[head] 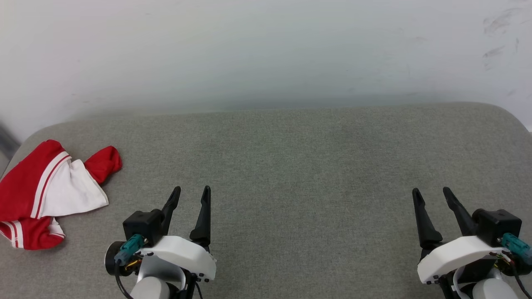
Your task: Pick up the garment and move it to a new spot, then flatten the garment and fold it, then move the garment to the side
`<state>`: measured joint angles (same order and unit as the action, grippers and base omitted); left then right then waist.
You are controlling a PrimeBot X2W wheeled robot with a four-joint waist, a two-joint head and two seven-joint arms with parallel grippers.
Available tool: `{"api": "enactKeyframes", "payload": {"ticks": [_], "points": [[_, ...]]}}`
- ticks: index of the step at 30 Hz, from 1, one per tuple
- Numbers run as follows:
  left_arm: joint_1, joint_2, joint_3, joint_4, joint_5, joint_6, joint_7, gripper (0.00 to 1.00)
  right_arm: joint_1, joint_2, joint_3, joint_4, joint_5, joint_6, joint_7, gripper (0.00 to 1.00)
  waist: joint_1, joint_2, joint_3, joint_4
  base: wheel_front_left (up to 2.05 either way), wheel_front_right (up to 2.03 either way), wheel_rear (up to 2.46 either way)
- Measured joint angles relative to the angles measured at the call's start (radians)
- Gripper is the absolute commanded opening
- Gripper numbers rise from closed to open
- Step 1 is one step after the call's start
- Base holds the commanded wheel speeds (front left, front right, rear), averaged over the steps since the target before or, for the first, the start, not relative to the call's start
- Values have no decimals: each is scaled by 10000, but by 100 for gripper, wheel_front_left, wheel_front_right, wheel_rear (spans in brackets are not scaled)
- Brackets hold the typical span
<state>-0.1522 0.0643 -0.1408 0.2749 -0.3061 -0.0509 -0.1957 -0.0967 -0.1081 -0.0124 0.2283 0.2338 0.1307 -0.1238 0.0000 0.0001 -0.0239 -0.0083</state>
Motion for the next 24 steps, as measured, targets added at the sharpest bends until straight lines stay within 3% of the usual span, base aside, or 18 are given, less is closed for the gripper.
{"api": "enactKeyframes", "payload": {"ticks": [24], "points": [[-10, -13, -142, 397, 1806, 111, -468, 100, -75, 128, -219, -4, -1557, 0, -255, 100, 1, 0, -71, 89, 0, 0, 0]]}}
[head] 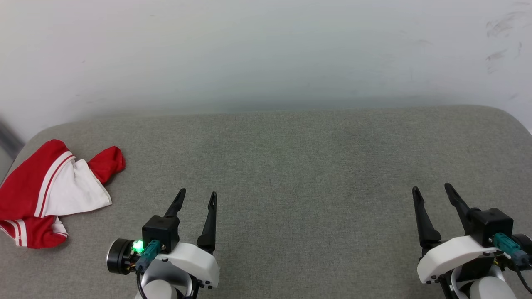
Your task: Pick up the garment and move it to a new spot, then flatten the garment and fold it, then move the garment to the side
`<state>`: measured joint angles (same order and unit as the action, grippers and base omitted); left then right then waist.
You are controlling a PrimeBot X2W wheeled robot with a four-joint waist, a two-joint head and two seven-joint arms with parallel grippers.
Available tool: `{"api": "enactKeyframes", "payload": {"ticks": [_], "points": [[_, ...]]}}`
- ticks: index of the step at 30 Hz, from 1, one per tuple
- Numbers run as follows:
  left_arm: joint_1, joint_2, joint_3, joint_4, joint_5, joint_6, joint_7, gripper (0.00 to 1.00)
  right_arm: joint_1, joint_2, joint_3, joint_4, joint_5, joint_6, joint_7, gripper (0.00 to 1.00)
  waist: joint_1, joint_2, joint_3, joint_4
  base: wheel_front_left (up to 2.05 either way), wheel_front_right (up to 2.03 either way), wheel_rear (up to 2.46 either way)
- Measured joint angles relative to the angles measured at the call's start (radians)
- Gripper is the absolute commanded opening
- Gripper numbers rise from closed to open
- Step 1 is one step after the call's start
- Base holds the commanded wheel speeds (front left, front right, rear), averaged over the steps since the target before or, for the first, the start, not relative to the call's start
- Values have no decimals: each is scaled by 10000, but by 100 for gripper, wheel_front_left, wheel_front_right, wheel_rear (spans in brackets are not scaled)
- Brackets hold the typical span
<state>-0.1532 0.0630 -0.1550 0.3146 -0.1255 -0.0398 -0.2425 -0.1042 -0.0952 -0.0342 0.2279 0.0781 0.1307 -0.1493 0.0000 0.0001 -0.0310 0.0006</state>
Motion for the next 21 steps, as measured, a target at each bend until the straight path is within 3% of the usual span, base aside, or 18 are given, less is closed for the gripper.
{"api": "enactKeyframes", "payload": {"ticks": [11, 21], "points": [[-102, -27, -13, 96, 667, 48, -178, 100, -90, 134, -203, 71, -541, 2, -244, 100, -1, 0, -10, 2, 0, 0, 0], [-109, -69, 190, 217, 541, 46, -205, 100, -151, 261, -347, 198, -332, 2, -290, 100, 0, 0, 10, -8, 0, 0, 0]]}}
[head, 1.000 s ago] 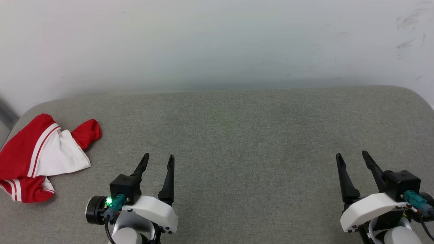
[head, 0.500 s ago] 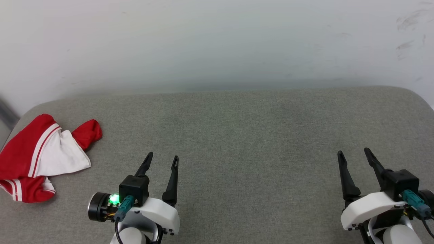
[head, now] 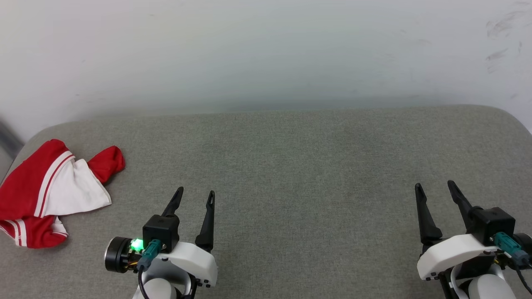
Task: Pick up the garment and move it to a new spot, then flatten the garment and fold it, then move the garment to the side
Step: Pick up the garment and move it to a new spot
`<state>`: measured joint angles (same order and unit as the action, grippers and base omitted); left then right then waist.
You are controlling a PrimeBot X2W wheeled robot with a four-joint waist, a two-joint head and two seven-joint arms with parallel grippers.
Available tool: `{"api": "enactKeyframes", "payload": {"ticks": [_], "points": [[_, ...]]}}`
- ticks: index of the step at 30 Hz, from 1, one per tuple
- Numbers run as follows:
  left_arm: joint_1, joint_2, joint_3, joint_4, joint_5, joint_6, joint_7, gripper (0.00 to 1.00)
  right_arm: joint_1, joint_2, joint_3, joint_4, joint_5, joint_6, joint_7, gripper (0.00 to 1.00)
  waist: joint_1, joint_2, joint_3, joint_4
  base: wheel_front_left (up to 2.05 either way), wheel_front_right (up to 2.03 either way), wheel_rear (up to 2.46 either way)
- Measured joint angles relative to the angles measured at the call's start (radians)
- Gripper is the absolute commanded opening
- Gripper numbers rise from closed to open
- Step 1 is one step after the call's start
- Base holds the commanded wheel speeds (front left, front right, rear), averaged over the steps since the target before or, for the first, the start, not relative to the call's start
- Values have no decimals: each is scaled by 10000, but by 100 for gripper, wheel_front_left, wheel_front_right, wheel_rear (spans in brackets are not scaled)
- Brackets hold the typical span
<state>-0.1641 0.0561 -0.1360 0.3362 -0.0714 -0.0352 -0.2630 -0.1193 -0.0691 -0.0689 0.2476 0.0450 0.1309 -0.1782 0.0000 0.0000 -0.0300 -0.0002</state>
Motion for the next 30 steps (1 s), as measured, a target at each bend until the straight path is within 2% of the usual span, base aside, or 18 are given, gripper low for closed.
{"api": "enactKeyframes", "payload": {"ticks": [7, 13, 30], "points": [[-27, -23, 71, 17, -6, 6, 0, 100, -14, 38, -31, 86, 52, -2, -69, 100, 0, 0, 23, 92, 0, 0, 0], [-83, -35, 203, -73, -35, 105, 0, 100, -38, 15, 136, -69, 63, 0, -71, 100, 0, 0, 79, 488, 0, 0, 0], [-109, -25, 1143, -619, -17, 441, -2, 100, 18, -52, 573, -1214, 265, 0, 295, 100, 0, 0, 303, 2808, 0, 0, 0]]}}
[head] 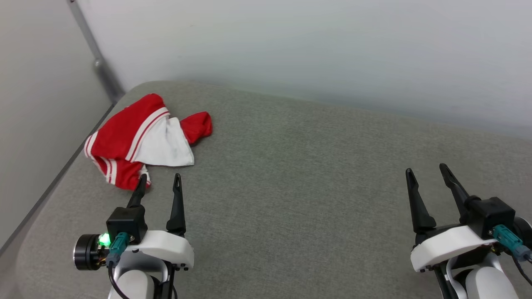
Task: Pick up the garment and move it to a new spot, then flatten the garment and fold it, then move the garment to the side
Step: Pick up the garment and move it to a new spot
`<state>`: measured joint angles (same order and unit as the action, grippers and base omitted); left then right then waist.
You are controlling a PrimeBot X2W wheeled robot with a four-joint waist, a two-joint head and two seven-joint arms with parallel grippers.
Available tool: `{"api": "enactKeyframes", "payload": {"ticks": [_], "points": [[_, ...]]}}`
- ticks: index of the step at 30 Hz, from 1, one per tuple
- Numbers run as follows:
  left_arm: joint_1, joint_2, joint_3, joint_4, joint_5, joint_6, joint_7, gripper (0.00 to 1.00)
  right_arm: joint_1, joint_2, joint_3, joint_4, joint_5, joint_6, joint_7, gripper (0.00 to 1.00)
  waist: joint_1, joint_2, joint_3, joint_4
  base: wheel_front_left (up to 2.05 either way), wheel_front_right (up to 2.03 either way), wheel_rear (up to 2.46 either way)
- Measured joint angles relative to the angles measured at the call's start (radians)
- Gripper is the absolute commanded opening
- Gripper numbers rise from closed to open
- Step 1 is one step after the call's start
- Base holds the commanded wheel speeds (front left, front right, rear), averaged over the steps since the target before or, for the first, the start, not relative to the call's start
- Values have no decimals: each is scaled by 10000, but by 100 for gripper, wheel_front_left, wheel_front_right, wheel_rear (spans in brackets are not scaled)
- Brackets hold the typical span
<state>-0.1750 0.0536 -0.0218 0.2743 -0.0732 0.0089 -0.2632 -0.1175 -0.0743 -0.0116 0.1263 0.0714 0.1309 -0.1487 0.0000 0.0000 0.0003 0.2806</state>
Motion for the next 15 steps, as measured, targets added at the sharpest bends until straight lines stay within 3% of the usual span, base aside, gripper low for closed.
{"api": "enactKeyframes", "payload": {"ticks": [15], "points": [[333, 10, 627, -330, 82, 40, 2, 100, 265, 69, 253, -825, 42, 0, 318, 100, 0, 0, 190, 1772, 0, 0, 0]]}}
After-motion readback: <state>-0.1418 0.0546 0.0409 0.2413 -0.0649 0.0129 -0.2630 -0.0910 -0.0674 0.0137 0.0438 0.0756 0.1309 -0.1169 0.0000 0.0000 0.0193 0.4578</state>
